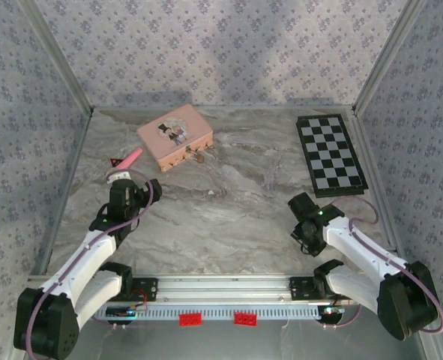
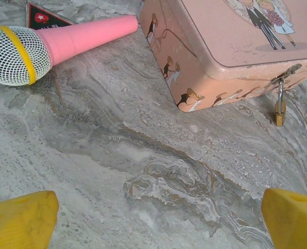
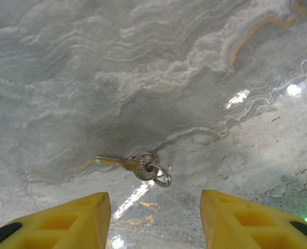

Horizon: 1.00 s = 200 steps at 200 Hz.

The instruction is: Unlock a padlock with a key

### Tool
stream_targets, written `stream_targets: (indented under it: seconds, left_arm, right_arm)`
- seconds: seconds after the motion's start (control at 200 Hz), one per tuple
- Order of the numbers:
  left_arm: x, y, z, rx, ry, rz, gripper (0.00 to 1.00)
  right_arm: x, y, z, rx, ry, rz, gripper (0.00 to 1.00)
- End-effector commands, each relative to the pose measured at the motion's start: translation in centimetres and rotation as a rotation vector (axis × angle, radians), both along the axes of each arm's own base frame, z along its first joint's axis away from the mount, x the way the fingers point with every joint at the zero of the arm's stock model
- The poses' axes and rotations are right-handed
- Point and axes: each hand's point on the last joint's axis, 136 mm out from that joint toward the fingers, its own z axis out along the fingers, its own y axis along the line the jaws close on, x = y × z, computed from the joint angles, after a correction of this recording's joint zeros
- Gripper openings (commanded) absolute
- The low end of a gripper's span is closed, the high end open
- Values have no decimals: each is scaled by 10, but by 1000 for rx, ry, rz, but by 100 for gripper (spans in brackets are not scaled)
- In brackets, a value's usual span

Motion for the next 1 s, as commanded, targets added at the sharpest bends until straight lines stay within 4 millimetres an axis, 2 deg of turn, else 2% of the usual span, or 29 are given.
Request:
stream_targets:
  seconds: [0.0, 0.31, 0.575, 0.994]
  left_arm:
    - [-1, -1, 4, 0, -15, -4, 100]
    - [-1, -2, 3, -7, -15, -9, 100]
    - [-1, -2, 2, -6, -15, -9, 100]
    - [0, -3, 0, -6, -12, -11, 100]
  right_arm:
    - [2, -7, -6, 7, -56, -136, 50]
    - [9, -5, -18, 25, -65, -126, 43]
    - [19, -3, -18, 14, -83, -82, 32]
    - [24, -2, -14, 2, -97, -48, 24]
